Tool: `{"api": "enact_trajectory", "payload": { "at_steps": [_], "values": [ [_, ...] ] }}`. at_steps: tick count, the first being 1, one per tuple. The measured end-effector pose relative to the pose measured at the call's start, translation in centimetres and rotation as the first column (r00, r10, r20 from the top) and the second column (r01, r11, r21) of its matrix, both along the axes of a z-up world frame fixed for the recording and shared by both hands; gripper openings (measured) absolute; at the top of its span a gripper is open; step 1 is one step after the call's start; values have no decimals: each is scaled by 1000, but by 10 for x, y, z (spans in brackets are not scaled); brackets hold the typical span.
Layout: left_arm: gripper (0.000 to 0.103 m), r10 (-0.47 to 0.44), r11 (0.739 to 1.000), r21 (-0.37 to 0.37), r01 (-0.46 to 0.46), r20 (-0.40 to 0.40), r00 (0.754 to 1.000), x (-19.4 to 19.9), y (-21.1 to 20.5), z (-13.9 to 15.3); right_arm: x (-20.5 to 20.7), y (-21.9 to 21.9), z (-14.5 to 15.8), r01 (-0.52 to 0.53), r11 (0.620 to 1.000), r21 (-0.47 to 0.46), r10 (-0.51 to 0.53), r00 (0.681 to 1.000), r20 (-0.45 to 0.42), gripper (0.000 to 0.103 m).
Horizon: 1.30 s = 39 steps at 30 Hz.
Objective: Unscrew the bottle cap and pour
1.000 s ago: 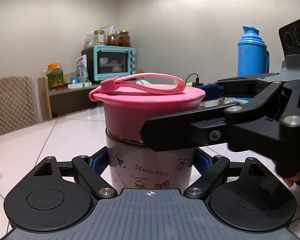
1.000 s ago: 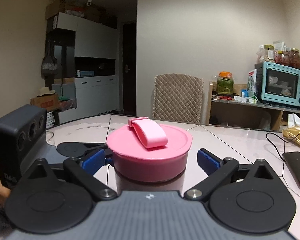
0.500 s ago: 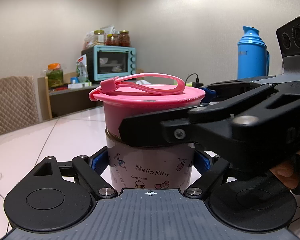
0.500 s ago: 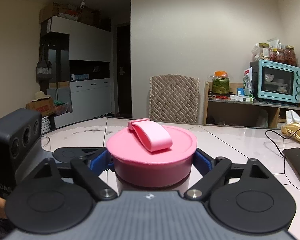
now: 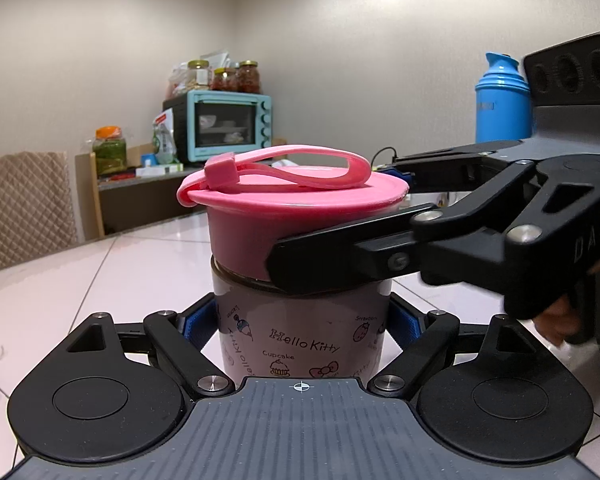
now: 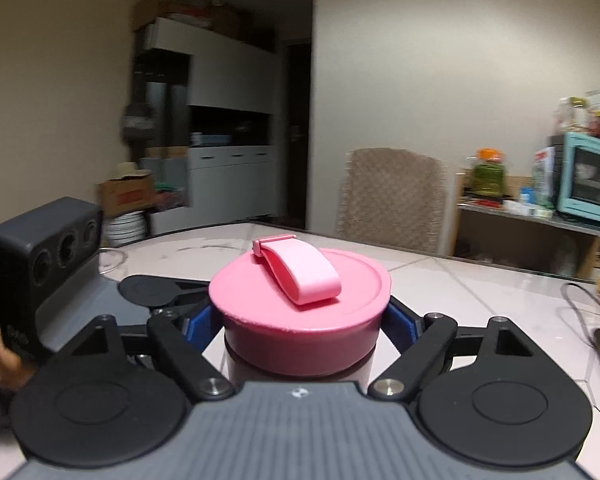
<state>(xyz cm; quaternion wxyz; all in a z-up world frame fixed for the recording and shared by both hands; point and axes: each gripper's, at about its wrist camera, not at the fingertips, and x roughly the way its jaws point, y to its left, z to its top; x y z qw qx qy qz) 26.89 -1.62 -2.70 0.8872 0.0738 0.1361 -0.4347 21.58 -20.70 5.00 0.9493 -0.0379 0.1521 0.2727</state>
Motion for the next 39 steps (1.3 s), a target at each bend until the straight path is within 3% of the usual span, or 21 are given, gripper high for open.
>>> {"api": "enact_trajectory", "payload": {
  "at_steps": [6,10,15,19,22,31,39],
  "values": [
    [90,0,1000,1,0,1,1000,0,-1,0,15,-24,3,-191,982,-6,191,982,-7,85],
    [90,0,1000,0,0,0,1000,1,-1,0,27,-37,6,-316,949,-4,316,949,-9,85],
    [90,0,1000,0,0,0,1000,0,-1,0,30,-42,10,-355,935,-1,355,935,-7,85],
    [90,0,1000,0,0,0,1000,0,0,0,25,-39,13,-332,943,-5,332,943,3,85],
    [90,0,1000,0,0,0,1000,1,-1,-1,23,-40,12,-295,955,-20,295,955,6,99],
    [90,0,1000,0,0,0,1000,1,-1,0,-8,-30,17,-90,996,-18,91,995,47,101],
    [90,0,1000,0,0,0,1000,1,-1,0,-25,-14,16,35,999,9,-35,997,62,101]
  ]
}}
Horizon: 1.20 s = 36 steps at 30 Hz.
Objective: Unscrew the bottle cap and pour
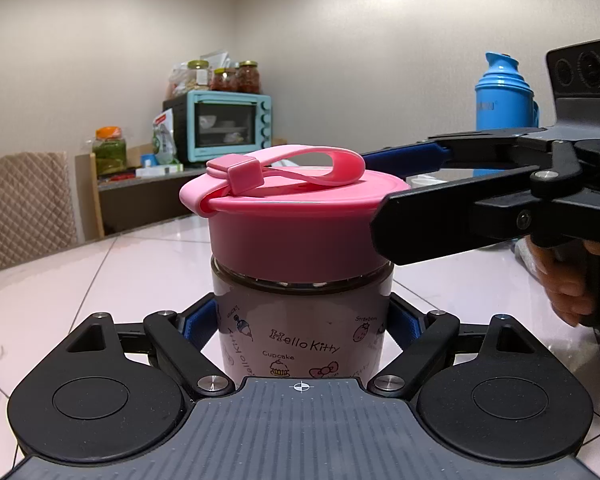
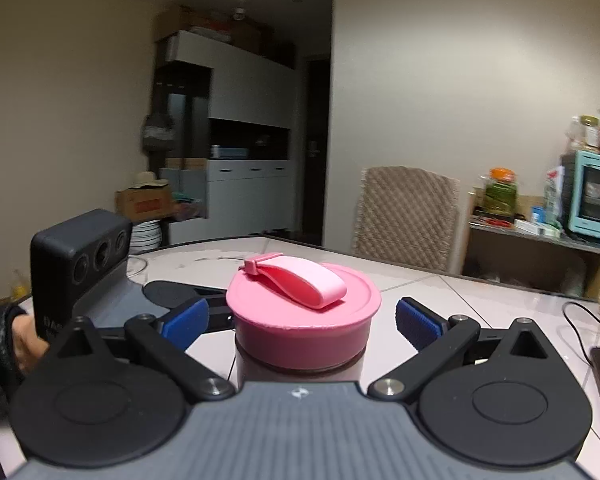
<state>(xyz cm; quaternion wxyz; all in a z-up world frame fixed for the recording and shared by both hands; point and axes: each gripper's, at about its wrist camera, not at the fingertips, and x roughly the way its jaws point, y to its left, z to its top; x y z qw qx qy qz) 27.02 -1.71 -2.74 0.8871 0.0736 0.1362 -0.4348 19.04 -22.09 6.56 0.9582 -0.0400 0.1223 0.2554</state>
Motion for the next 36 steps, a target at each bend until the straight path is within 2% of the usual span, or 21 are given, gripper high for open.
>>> {"api": "enact_trajectory", "payload": {
  "at_steps": [12,36],
  "values": [
    [90,0,1000,0,0,0,1000,0,0,0,4,18,-9,105,994,15,-104,994,-22,100],
    [90,0,1000,0,0,0,1000,0,0,0,14,38,-21,204,979,28,-202,978,-49,86]
  ]
}}
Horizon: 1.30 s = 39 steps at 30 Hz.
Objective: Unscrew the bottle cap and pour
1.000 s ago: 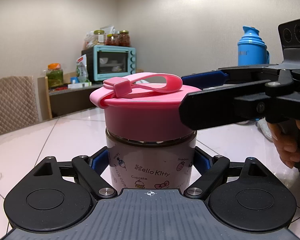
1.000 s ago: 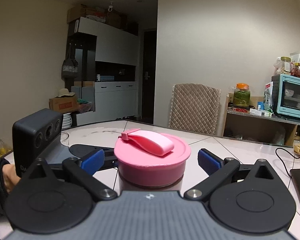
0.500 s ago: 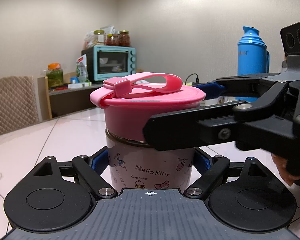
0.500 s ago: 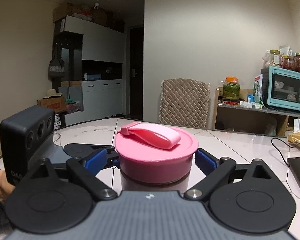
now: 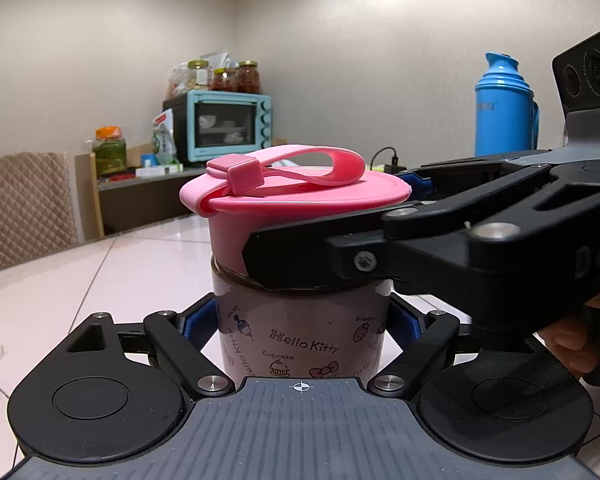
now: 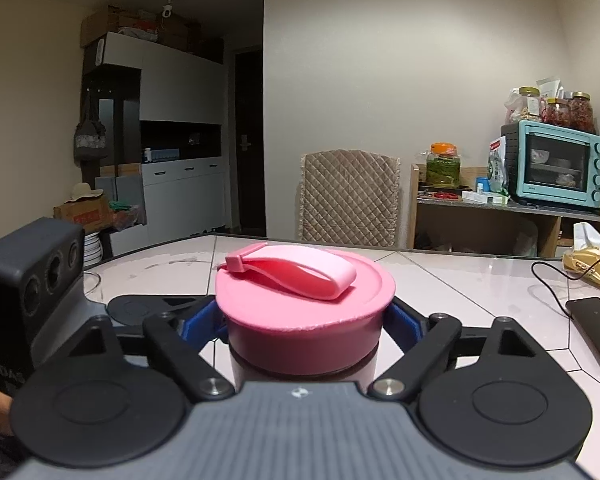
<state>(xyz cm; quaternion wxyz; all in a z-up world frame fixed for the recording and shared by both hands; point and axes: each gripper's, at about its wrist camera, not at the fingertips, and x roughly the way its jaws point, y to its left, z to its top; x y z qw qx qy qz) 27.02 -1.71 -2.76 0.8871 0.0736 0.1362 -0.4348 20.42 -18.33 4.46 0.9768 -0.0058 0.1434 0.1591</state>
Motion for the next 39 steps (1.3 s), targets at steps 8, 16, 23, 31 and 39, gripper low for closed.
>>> {"api": "enact_trajectory", "payload": {
  "at_steps": [8,16,23,31,39],
  "values": [
    [90,0,1000,0,0,0,1000,0,0,0,0,-5,1,-59,998,-16,59,998,3,85],
    [90,0,1000,0,0,0,1000,0,-1,0,17,-34,5,-273,962,-2,272,962,-16,85],
    [90,0,1000,0,0,0,1000,-1,-2,0,40,-59,10,-487,873,28,487,873,-35,85],
    [90,1,1000,1,-1,1,1000,-2,-2,0,48,-65,19,-560,828,21,560,828,-29,85],
    [90,1,1000,1,-1,2,1000,-2,-2,0,30,-59,28,-492,870,-18,492,871,-18,97]
  ]
}}
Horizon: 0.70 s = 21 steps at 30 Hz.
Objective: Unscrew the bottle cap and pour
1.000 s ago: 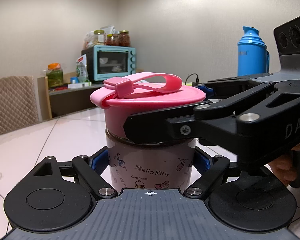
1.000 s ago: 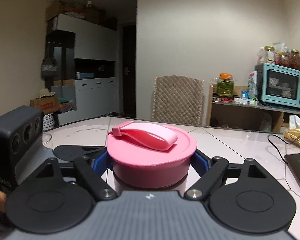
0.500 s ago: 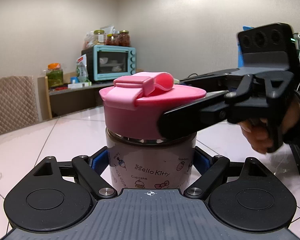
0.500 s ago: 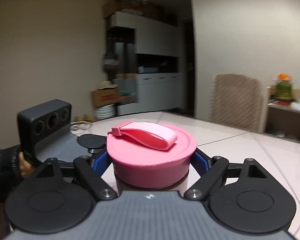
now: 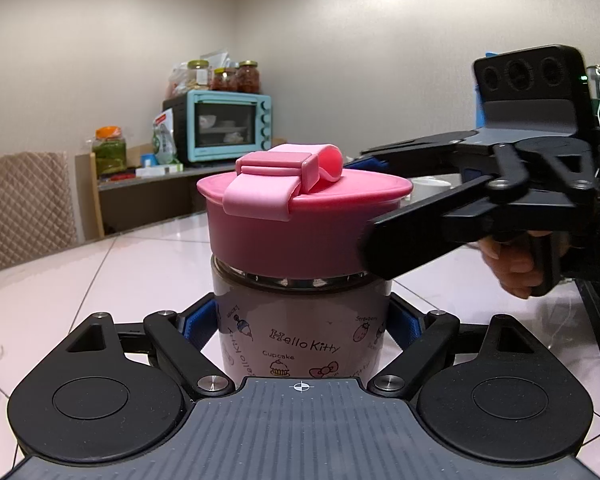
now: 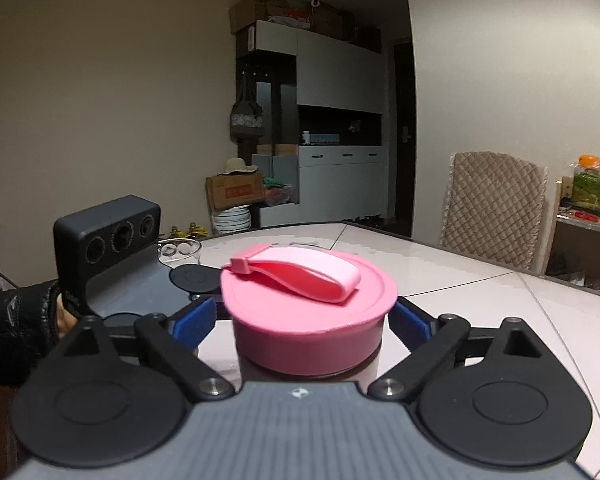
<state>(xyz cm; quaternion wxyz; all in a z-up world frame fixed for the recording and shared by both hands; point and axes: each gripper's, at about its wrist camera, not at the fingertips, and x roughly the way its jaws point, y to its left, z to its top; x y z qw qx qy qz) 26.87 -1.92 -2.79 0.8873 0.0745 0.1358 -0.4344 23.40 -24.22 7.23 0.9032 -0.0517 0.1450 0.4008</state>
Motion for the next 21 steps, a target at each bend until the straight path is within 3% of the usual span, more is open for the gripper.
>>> {"api": "enact_trajectory", "payload": {
  "at_steps": [4,7,21],
  "values": [
    [90,0,1000,0,0,0,1000,0,0,0,-13,8,1,108,994,-15,-107,994,20,99],
    [90,0,1000,0,0,0,1000,-1,0,0,-28,19,3,231,973,-25,-230,972,49,100],
    [90,0,1000,0,0,0,1000,0,1,0,-31,39,-10,385,923,-5,-384,923,22,101]
  ]
}}
